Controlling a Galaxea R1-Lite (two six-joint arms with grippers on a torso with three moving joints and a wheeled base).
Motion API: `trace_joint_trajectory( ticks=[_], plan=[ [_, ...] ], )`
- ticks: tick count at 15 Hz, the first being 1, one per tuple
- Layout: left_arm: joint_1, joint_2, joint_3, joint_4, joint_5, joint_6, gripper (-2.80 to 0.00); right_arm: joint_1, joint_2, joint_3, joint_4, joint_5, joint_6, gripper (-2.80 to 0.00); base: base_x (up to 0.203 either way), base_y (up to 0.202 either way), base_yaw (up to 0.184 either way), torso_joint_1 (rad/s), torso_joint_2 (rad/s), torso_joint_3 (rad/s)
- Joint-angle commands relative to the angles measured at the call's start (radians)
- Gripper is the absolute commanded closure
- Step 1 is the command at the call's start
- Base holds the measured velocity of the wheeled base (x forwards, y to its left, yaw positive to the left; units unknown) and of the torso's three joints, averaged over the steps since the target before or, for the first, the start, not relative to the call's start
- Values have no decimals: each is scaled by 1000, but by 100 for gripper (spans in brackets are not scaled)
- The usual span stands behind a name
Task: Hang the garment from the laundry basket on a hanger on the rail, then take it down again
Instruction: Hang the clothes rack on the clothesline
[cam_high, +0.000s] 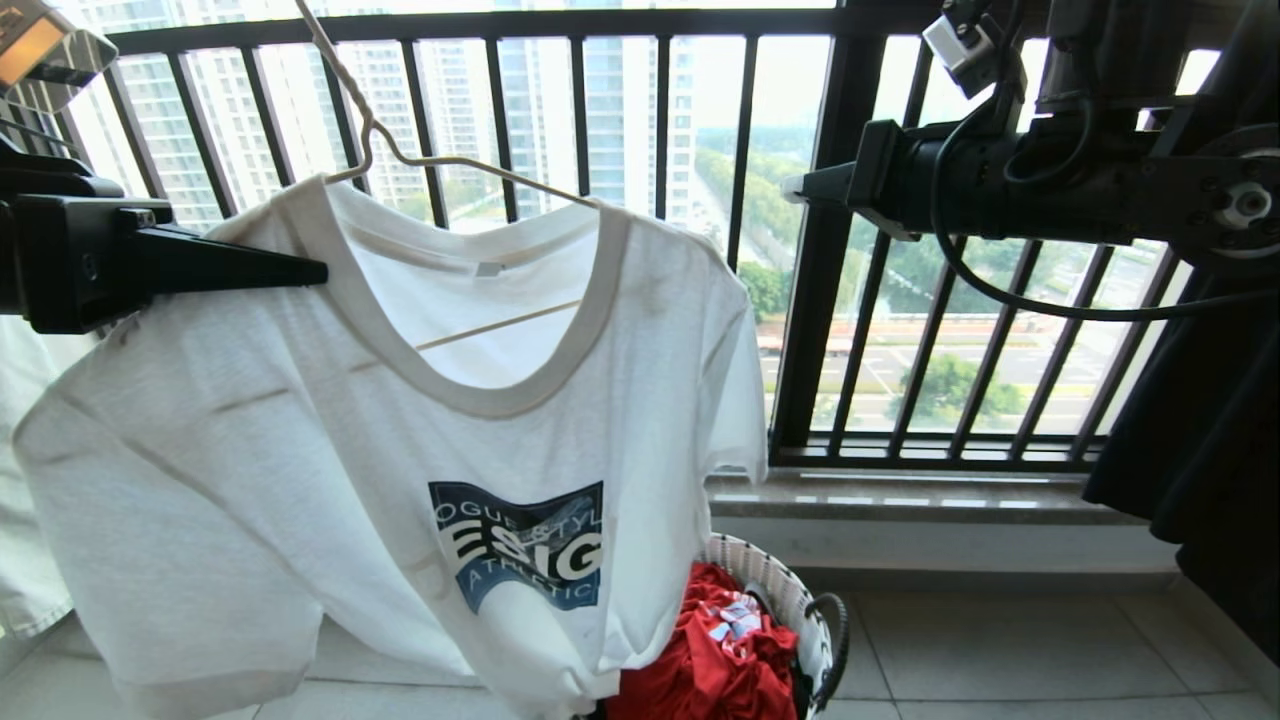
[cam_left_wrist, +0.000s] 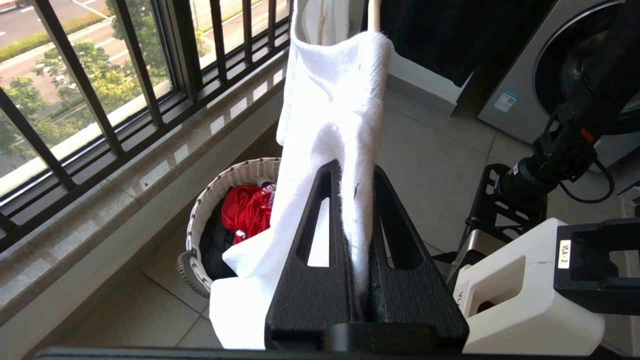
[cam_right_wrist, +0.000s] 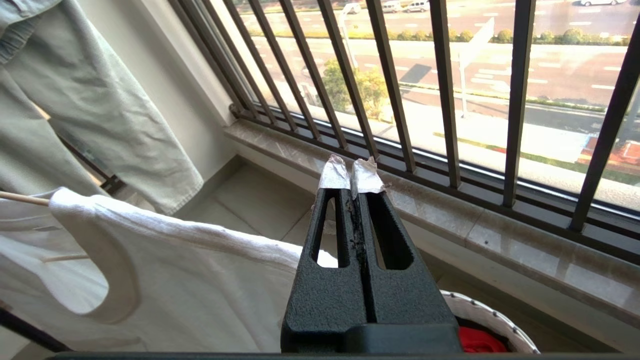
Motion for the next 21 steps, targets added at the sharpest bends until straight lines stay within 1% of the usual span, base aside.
trace_joint_trajectory(
  ticks=[1, 3, 5, 6, 8, 10, 15, 17, 18, 20, 21],
  plan=[
    [50, -18, 9, 3, -6, 3, 0, 11, 41, -29, 1, -45, -11, 0, 0, 0, 0, 0, 0, 0],
    [112, -16, 15, -1, -9, 1, 0, 18, 60, -41, 1, -91, -17, 0, 0, 0, 0, 0, 0, 0],
    [140, -9, 29, -14, -9, -2, 0, 30, 73, -50, 5, -101, -20, 0, 0, 0, 0, 0, 0, 0],
    [155, -11, 30, -16, -9, -3, 0, 34, 82, -57, 5, -120, -23, 0, 0, 0, 0, 0, 0, 0],
    [193, -18, 34, -17, -9, -3, 0, 44, 98, -69, 5, -196, -47, 0, 0, 0, 0, 0, 0, 0],
    [201, -18, 44, -20, -9, -4, 0, 44, 100, -72, 6, -216, -57, 0, 0, 0, 0, 0, 0, 0],
    [198, -5, 42, -21, -8, -5, 0, 59, 99, -57, 5, -214, -81, 0, 0, 0, 0, 0, 0, 0],
    [196, -9, 44, -21, -8, -15, 0, 61, 92, -31, 2, -214, -108, 0, 0, 0, 0, 0, 0, 0],
    [196, -19, 44, -21, -8, -43, 0, 61, 81, -23, 3, -214, -113, 0, 0, 0, 0, 0, 0, 0],
    [192, -45, 39, -22, -8, -145, 0, 61, 46, 9, 4, -215, -121, 0, 0, 0, 0, 0, 0, 0],
    [191, -58, 37, -24, -8, -186, 0, 60, 23, 34, 4, -215, -126, 0, 0, 0, 0, 0, 0, 0]
  ],
)
